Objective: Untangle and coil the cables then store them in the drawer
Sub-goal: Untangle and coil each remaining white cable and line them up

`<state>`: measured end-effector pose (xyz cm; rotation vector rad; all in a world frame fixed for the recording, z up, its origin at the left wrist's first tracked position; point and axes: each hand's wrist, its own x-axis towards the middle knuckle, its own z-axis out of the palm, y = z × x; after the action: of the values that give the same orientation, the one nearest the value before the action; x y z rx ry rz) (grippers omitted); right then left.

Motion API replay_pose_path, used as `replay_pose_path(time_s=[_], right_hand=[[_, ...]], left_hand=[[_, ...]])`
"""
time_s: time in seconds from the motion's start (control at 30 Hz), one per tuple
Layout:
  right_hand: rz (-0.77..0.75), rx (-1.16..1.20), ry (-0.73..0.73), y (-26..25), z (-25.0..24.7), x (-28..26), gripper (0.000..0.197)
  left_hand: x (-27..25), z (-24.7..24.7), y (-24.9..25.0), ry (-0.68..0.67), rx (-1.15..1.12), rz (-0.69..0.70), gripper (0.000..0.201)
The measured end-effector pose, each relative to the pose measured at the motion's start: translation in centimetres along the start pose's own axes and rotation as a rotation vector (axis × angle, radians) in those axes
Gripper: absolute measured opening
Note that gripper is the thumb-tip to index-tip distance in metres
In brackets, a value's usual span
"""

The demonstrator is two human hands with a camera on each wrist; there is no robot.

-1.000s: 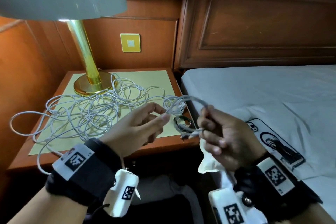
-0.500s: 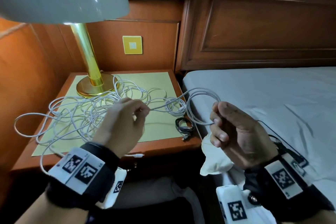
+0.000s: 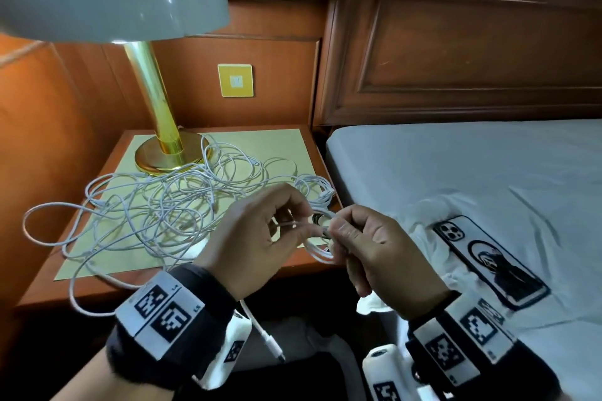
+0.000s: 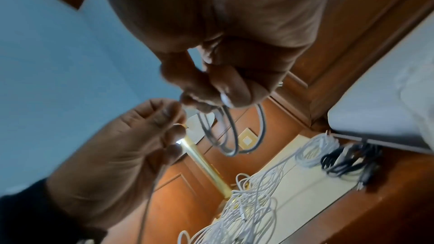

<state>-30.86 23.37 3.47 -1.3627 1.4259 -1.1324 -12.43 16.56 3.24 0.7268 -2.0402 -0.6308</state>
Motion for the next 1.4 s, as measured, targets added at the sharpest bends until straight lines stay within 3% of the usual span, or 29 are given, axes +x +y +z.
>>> replay_pose_path(time_s=[0.17,0.27,0.4,0.53,0.63,0.7,0.83,0.97,1.03,1.1,1.23,1.27,1.4], right_hand=[[0.126,0.153,-0.024,0.0,0.3,0.1,0.03],[0.145,0.209,-0.057,-0.3,0.1,-0.1,0.033],[0.132,0.265,-0.088,-0.5,0.1,0.0,0.038],[0.107,0.379,-0.104,-0.6,-0.3,-0.2,0.031],[0.081,0.391,-0.088,-0.5,-0.3,-0.1,0.031],[0.022,0.304,-0.044,-0.3,-0.2,0.0,0.037],[-0.124,0.027,0.1,0.5,0.1,0.5,0.036],[-0.259,-0.142,0.143,0.5,0.3,0.9,0.035],[-0.273,-0.187,0.179,0.3,0.3,0.9,0.032],[-0.259,-0.172,0.196,0.4,0.2,1.0,0.032],[-0.346,-0.253,0.21,0.9,0.5,0.9,0.031],[-0.393,-0.31,0.232,1.0,0.5,1.0,0.029],[-0.503,-0.419,0.314,1.0,-0.1,1.2,0.017]], left_hand=[[0.0,-0.6,-1.6,-0.009,0.173,0.064,0.011],[0.2,-0.7,-1.8,0.068,0.296,0.114,0.01],[0.4,-0.5,-1.6,0.172,0.244,0.118,0.011],[0.1,0.8,-0.9,0.161,-0.047,-0.153,0.011],[0.0,1.3,-0.1,0.061,-0.512,-0.411,0.032],[-0.1,1.5,0.2,0.011,-0.691,-0.447,0.035],[-0.2,2.3,0.5,-0.003,-0.69,-0.457,0.032],[0.3,1.8,1.2,0.001,-1.167,-0.663,0.036],[0.6,1.7,1.8,-0.018,-1.248,-0.694,0.035],[0.6,1.8,1.8,-0.031,-1.018,-0.632,0.033],[-0.1,2.8,0.9,0.019,-0.137,-0.424,0.025],[-0.1,3.0,0.9,0.05,-0.064,-0.418,0.027],[0.0,2.8,0.5,0.191,-0.117,-0.465,0.025]])
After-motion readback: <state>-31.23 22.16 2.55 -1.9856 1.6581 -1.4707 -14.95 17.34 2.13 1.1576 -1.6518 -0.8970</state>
